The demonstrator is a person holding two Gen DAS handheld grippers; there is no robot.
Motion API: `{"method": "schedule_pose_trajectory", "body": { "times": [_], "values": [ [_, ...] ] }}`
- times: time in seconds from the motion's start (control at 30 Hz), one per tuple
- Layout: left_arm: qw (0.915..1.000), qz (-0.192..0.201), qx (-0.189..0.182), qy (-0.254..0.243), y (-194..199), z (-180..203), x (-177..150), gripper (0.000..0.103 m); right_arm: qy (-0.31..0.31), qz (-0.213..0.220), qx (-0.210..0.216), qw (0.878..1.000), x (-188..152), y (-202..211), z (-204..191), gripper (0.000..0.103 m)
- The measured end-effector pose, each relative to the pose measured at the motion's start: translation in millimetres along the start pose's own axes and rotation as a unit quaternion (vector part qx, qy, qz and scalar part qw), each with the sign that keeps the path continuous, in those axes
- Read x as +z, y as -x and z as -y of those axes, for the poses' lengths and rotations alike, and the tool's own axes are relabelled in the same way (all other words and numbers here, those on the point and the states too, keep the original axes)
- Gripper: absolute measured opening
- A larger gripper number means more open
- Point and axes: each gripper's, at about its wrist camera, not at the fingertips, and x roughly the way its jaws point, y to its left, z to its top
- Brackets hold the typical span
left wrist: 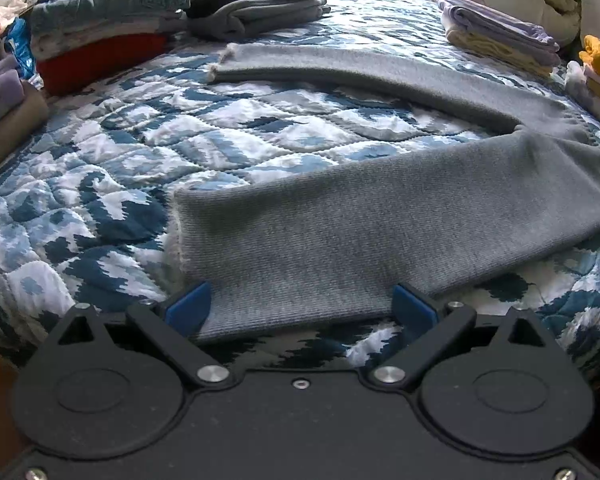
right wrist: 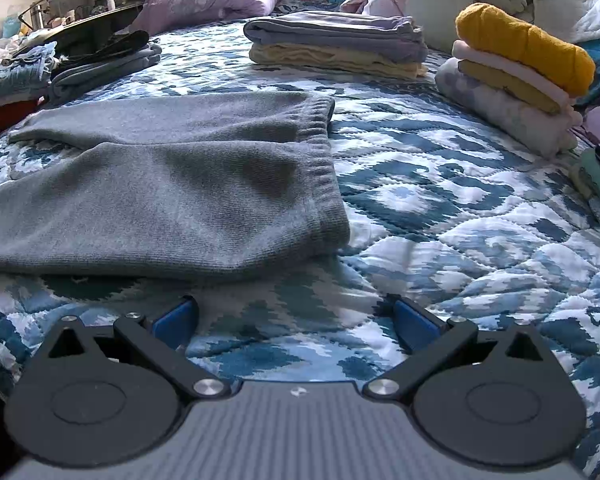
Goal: Fold clothes
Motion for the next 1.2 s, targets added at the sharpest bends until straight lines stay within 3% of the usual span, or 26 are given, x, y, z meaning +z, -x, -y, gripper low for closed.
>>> {"method": "schedule_pose_trajectory", "body": {
  "times": [0.07, 0.17, 0.33, 0.5, 0.63, 0.7, 0.73, 0.83, 0.9, 1.0, 1.2],
  "values": [
    [0.9999, 0.011, 0.004, 0.005, 10, -2, 0, 0.099, 0.01, -0.004, 0.006, 1.0, 2, 2, 0, 0.103],
    [0.9983, 0.059, -0.002, 0.002, 34, -6, -1, 0.098, 0.033, -0.013, 0.026, 0.999, 10, 12, 2, 0.103],
    [0.9905, 0.12, 0.027, -0.062, 64, -10, -3, 0.098, 0.161, 0.033, 0.046, 0.985, 29, 52, -8, 0.102],
    [0.9821, 0.12, 0.056, -0.134, 66, -12, -8, 0.097, 0.329, 0.085, 0.024, 0.94, 36, 74, -7, 0.102],
    [0.9619, 0.136, 0.097, -0.217, 61, -9, -22, 0.096, 0.419, 0.108, 0.011, 0.901, 39, 72, -6, 0.099],
    [0.9527, 0.127, 0.1, -0.258, 55, -8, -29, 0.086, 0.477, 0.113, 0.001, 0.872, 31, 67, -15, 0.095],
    [0.9495, 0.122, 0.098, -0.272, 53, -9, -32, 0.081, 0.5, 0.11, -0.002, 0.859, 26, 62, -19, 0.09],
    [0.9404, 0.11, 0.089, -0.309, 42, -12, -39, 0.069, 0.563, 0.089, -0.01, 0.821, 11, 43, -30, 0.065],
    [0.9323, 0.105, 0.086, -0.335, 36, -13, -42, 0.068, 0.591, 0.077, -0.015, 0.803, 1, 29, -34, 0.061],
    [0.9192, 0.095, 0.081, -0.374, 25, -9, -48, 0.058, 0.61, 0.081, -0.02, 0.788, -10, 17, -37, 0.058],
    [0.8982, 0.104, 0.068, -0.422, 23, -9, -52, 0.055, 0.602, 0.096, -0.017, 0.792, -12, 18, -28, 0.055]
  ]
}}
